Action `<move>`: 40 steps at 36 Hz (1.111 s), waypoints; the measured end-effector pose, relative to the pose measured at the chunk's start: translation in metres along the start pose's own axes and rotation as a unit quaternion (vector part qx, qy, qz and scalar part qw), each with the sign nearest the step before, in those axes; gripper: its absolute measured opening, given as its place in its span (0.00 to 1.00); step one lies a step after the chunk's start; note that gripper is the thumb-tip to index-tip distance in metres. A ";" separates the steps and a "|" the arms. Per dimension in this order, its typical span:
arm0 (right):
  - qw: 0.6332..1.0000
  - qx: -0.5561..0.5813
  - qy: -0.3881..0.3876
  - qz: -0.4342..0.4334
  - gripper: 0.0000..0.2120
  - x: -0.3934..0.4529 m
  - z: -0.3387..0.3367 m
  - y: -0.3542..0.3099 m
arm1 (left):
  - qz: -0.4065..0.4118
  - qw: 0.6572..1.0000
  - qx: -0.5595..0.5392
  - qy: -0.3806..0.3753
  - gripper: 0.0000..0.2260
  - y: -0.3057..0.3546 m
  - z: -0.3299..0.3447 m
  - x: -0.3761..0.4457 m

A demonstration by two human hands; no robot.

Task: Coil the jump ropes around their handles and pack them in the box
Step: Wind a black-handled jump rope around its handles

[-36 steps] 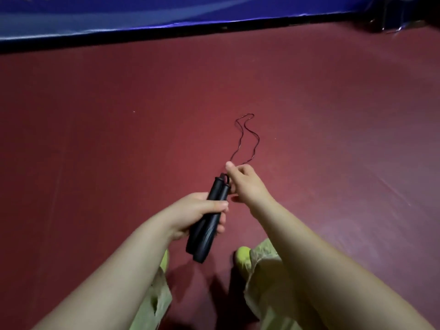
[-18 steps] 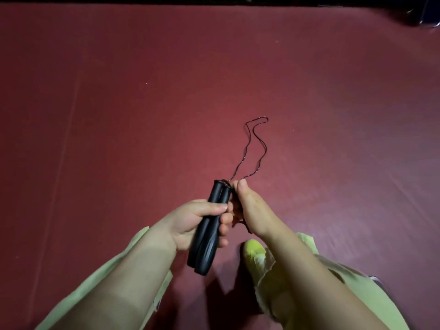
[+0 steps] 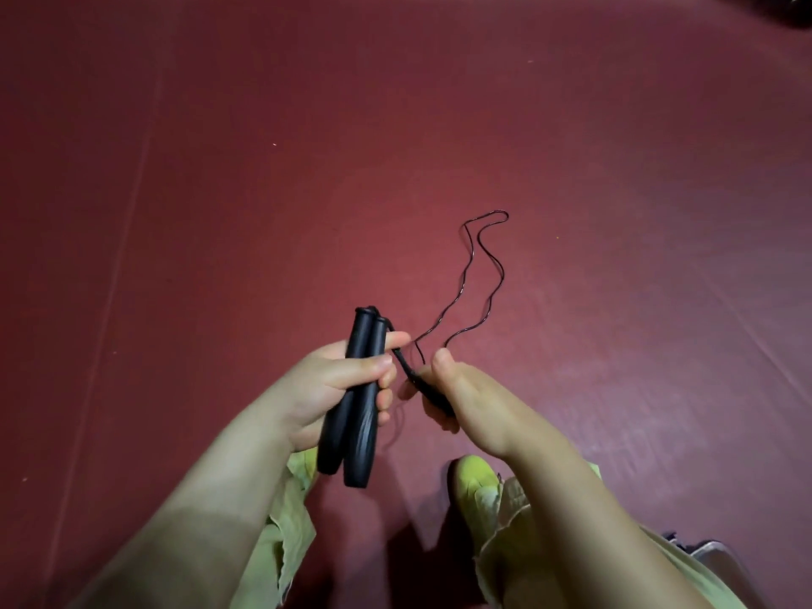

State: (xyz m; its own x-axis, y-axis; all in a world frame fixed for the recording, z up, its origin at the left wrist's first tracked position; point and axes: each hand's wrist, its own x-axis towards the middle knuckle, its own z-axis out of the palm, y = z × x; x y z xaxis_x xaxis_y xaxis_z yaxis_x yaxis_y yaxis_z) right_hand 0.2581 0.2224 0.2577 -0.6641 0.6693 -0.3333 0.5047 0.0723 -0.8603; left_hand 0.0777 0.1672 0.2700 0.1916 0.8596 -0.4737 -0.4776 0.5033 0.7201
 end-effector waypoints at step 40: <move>0.949 0.297 -0.038 -0.097 0.11 0.005 -0.005 -0.006 | -0.022 0.983 0.035 -0.177 0.29 -0.006 -0.001 -0.003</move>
State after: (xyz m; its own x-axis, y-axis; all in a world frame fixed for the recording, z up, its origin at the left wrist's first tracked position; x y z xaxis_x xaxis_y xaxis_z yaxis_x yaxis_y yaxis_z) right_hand 0.2551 0.2293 0.2630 -0.7614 0.6298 -0.1537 -0.0159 -0.2553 -0.9667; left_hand 0.0789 0.1616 0.2660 0.5025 0.8080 -0.3075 -0.4041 0.5340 0.7427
